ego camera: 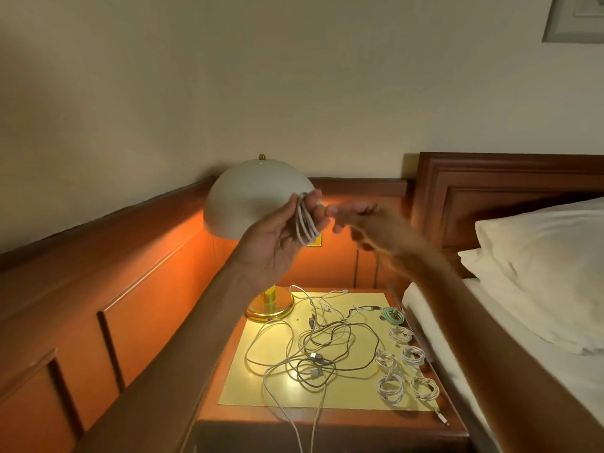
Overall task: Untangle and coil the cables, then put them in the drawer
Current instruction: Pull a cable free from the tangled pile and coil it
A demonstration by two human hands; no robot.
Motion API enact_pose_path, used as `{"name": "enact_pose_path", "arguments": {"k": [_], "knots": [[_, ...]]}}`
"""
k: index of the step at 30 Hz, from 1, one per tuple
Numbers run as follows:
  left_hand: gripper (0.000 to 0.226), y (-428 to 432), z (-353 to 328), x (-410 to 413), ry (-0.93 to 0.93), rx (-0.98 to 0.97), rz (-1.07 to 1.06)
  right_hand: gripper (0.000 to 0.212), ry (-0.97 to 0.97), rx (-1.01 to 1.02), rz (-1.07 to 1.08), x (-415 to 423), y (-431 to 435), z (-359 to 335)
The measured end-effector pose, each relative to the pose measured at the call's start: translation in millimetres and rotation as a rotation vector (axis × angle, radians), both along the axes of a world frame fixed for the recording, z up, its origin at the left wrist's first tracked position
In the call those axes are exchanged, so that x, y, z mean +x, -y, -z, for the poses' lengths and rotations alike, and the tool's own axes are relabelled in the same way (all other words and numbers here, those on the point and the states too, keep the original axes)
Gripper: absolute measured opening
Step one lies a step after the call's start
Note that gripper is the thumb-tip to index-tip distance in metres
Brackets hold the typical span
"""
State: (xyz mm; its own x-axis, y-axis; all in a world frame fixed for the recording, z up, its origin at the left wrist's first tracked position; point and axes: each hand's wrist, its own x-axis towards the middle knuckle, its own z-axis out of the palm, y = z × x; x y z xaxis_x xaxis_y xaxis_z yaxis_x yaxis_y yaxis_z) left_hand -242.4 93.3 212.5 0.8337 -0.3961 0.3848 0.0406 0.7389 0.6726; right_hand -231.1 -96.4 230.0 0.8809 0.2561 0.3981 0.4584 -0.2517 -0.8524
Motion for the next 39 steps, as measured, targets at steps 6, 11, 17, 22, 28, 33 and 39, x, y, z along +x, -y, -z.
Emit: {"name": "enact_pose_path", "arguments": {"k": [6,11,17,22,28,33,39], "knots": [[0.026,29.8,27.9,33.8,-0.11,-0.018,-0.378,0.03,0.141,-0.183,0.232,-5.4,-42.4,75.6],[0.021,27.2,58.2,45.7,0.398,0.571,-0.905,0.032,0.259,-0.598,0.312,-16.2,-37.3,74.5],[0.03,12.4,60.3,33.8,0.769,1.2,-0.636,0.024,0.404,-0.882,0.237,-17.9,6.7,17.9],[0.033,6.5,41.4,15.7,0.504,0.955,-0.172,0.022,0.292,-0.569,-0.058,0.1,27.4,-9.9],[0.029,7.7,30.9,12.0,0.454,0.707,-0.066,0.026,0.179,-0.007,-0.256,19.8,17.6,20.8],[0.034,19.9,39.6,18.6,0.273,0.486,-0.191,0.025,0.055,0.337,-0.09,17.4,-8.4,58.2],[0.043,21.0,53.0,26.4,0.208,0.537,-0.36,0.028,0.106,0.342,0.021,5.3,-19.6,80.9]]}}
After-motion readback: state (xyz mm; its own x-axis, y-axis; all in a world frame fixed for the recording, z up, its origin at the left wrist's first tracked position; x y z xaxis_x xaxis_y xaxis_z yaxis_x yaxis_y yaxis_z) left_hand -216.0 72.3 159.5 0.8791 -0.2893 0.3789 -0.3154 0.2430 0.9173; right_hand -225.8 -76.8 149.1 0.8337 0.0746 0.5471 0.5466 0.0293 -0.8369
